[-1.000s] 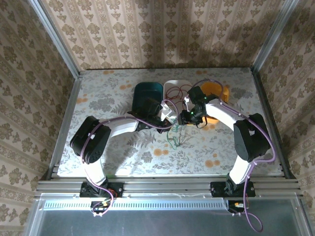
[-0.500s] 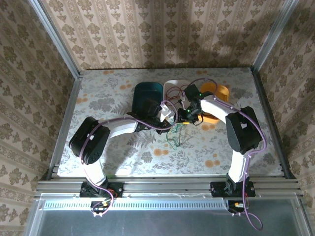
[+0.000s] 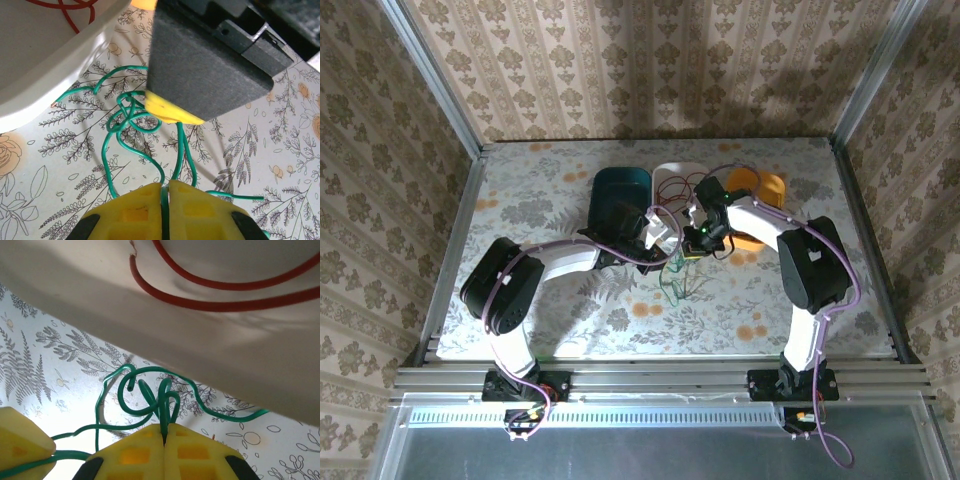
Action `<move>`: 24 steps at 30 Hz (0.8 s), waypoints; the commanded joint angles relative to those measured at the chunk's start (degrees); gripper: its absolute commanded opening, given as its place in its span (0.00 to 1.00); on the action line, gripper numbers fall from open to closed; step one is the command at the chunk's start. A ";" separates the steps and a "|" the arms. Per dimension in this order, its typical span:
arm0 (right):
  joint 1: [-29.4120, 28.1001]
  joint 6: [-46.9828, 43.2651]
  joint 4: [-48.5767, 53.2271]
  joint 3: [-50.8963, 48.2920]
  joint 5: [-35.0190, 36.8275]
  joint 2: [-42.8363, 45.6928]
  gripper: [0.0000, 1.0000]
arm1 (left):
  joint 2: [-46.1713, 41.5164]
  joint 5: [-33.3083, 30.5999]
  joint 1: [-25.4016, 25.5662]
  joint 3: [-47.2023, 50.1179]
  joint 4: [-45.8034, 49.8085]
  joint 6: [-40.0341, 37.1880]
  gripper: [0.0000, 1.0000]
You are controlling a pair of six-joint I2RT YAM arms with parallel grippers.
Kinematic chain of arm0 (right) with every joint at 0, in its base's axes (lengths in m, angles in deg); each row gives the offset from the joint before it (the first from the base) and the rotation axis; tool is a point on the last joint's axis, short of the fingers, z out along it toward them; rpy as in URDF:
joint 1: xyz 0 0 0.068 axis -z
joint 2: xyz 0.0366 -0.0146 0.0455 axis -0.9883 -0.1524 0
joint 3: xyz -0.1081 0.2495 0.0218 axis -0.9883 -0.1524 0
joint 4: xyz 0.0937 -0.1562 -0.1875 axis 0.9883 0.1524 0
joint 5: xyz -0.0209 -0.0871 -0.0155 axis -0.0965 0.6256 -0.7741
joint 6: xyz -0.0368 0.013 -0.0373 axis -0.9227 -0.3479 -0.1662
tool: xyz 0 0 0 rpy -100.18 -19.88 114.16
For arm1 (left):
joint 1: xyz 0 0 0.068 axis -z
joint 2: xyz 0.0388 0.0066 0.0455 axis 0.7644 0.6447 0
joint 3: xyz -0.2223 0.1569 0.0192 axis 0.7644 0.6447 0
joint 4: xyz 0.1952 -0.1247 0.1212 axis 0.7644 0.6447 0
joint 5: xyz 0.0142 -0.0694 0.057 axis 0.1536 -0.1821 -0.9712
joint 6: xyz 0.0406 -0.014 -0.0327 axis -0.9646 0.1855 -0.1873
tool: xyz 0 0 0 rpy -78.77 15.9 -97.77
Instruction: Untangle the cables
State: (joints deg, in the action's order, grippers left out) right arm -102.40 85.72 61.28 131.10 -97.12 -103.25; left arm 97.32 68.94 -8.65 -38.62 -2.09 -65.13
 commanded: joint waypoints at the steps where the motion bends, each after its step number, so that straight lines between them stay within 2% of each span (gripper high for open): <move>1: 0.33 0.51 1.10 -2.41 0.35 3.69 0.00 | -1.56 -0.63 -0.17 0.76 -0.34 0.01 0.10; 6: 0.65 0.90 1.03 -5.91 -0.18 8.13 0.00 | -1.47 -1.38 -0.24 1.07 -0.16 -0.10 0.10; 8: 1.01 1.18 1.53 -7.23 2.28 9.66 0.00 | -1.31 -1.93 -0.42 1.07 0.19 -0.28 0.09; 11: 2.68 2.80 1.06 -9.46 6.26 12.71 0.00 | -1.21 -2.55 -0.87 1.47 0.58 -0.25 0.00; 15: 7.08 5.93 -0.27 -12.47 9.01 17.30 0.00 | -1.29 -3.01 -1.48 2.25 0.88 -0.17 0.00; 19: 11.18 8.59 -2.24 -15.20 7.49 20.56 0.00 | -1.46 -3.74 -1.75 3.06 1.29 -0.19 0.00; 24: 12.94 11.44 -3.87 -17.65 5.69 21.99 0.00 | -1.73 -5.00 -2.02 4.00 2.33 -0.43 0.00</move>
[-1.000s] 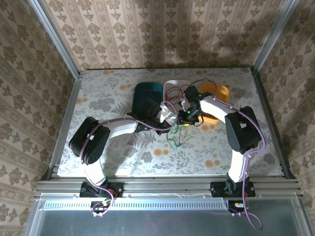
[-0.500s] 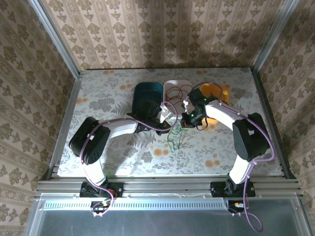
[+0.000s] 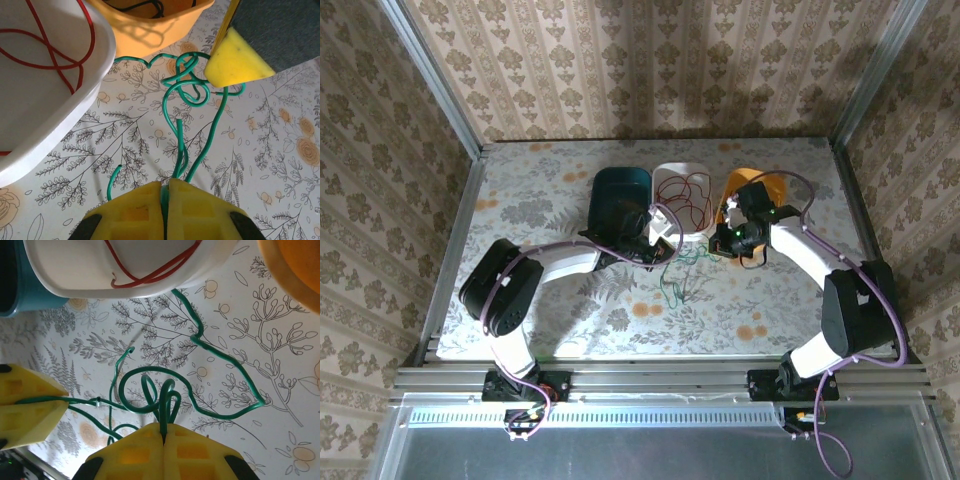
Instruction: Untangle the cables
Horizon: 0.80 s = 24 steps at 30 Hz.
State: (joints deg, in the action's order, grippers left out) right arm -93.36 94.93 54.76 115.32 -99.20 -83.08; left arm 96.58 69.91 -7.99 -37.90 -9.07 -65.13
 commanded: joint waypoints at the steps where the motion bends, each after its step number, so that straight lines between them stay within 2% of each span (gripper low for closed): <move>1: 4.18 2.68 2.13 -2.31 7.18 2.06 0.00 | -1.07 -6.04 -2.67 3.46 9.52 -0.46 0.00; 7: 5.18 3.91 -0.41 -3.27 1.79 1.74 0.02 | -1.43 -6.25 -2.72 4.39 10.79 -1.02 0.00; 15: 3.93 3.90 -0.90 -2.03 2.37 -0.67 0.08 | -1.60 -5.41 -2.32 3.79 11.30 -2.45 0.00; 24: 1.55 2.31 0.39 0.66 3.60 -2.40 0.30 | -2.36 -4.06 -0.94 2.03 13.71 -5.56 0.00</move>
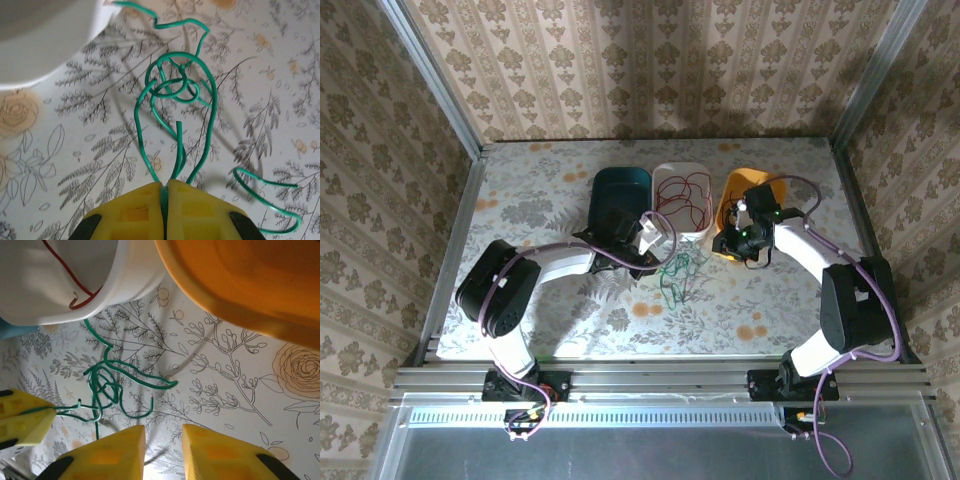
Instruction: Untangle the cables
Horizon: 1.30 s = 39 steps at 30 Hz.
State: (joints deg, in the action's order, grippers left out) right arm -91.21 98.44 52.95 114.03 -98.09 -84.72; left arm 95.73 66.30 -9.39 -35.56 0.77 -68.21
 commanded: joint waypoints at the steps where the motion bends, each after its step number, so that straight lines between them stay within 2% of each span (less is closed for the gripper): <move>1: -0.93 -1.47 2.41 2.23 2.46 -0.98 0.31 | -1.46 -0.37 0.49 -0.48 4.08 -2.58 0.00; 9: -7.08 -6.24 7.82 8.26 3.27 -8.11 0.39 | -0.94 0.14 0.54 -1.43 5.07 -3.12 0.00; 17: -9.52 -7.75 12.52 15.58 13.75 -15.57 0.40 | -1.28 -0.09 0.57 -1.29 5.25 -3.30 0.00; 30: -14.48 -9.93 12.61 18.62 23.35 -22.23 0.42 | -1.46 -0.21 0.51 -1.29 5.69 -3.19 0.00; 33: -16.10 -10.11 12.93 19.43 27.79 -23.67 0.42 | -1.46 -0.24 0.55 -1.29 5.68 -3.13 0.00; 36: -17.99 -10.30 13.03 19.64 32.01 -24.95 0.38 | -1.70 -0.27 0.51 -1.21 5.70 -3.16 0.00; 37: -18.22 -10.07 12.65 19.29 32.44 -25.12 0.32 | -1.81 -0.31 0.55 -1.14 5.69 -3.16 0.00; 39: -18.15 -9.11 11.38 17.97 32.61 -24.57 0.14 | -1.90 -0.36 0.56 -1.03 5.78 -3.21 0.00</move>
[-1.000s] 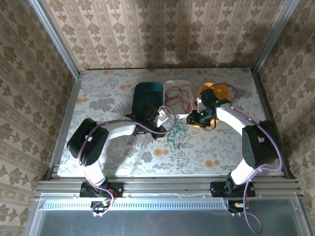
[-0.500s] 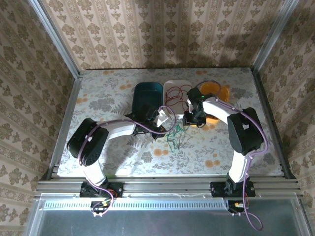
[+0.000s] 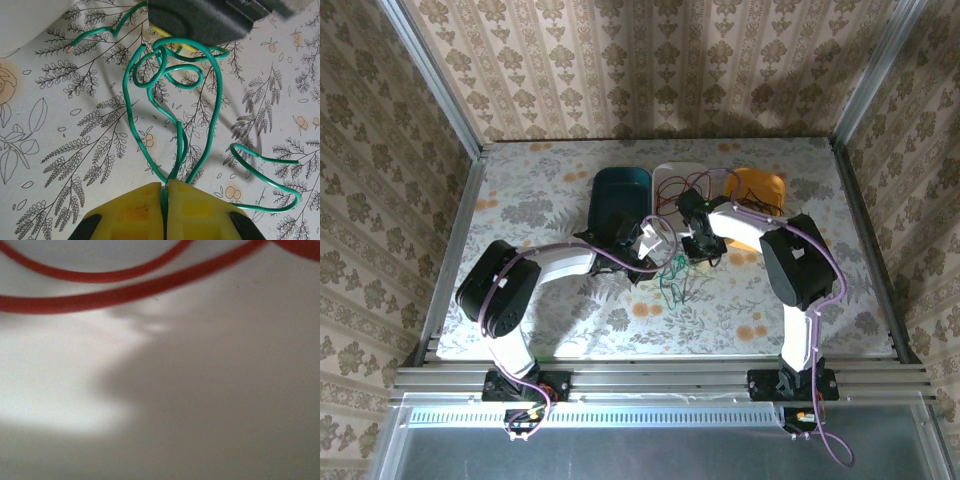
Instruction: Untangle the cables
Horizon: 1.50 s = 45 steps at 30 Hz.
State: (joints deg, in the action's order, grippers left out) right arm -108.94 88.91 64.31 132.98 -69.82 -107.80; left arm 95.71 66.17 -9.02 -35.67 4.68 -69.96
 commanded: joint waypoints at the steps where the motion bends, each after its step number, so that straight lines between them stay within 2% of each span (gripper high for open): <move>1: -0.34 0.80 -0.81 -1.89 4.45 -0.64 0.06 | -1.95 -0.25 0.16 -0.83 1.95 -1.38 0.00; 2: -0.17 1.19 -1.46 -2.73 4.41 0.33 0.01 | -2.11 -0.31 0.11 -0.66 1.95 -1.23 0.00; 3: 0.01 1.39 -1.96 -3.60 4.53 1.50 0.00 | -2.27 -0.44 0.04 -0.43 1.97 -1.14 0.00; 13: 4.19 6.14 -4.18 -15.83 8.78 22.49 0.00 | -3.73 -3.61 -2.43 2.95 1.69 1.58 0.00; 20: 12.66 10.56 -6.76 -18.40 9.33 34.40 0.00 | -2.76 -3.73 -3.02 3.57 2.09 2.71 0.00; 25: 20.14 12.39 -8.99 -18.44 8.12 38.45 0.00 | -2.40 -4.37 -3.45 3.74 2.63 2.58 0.00; 34: 28.04 14.15 -8.85 -19.38 13.53 43.83 0.00 | -2.54 -4.81 -3.75 4.45 3.00 1.84 0.00; 41: 34.99 14.14 -8.20 -18.34 12.62 46.42 0.00 | -2.75 -5.57 -3.75 4.88 4.10 1.04 0.00; 45: 40.60 15.56 -8.09 -17.56 8.00 47.33 0.00 | -3.11 -6.04 -3.75 5.67 4.00 0.82 0.00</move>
State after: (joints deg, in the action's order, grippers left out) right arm -73.51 102.62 58.54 113.46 -69.58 -62.80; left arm 92.69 65.71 -11.12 -33.16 -1.85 -67.86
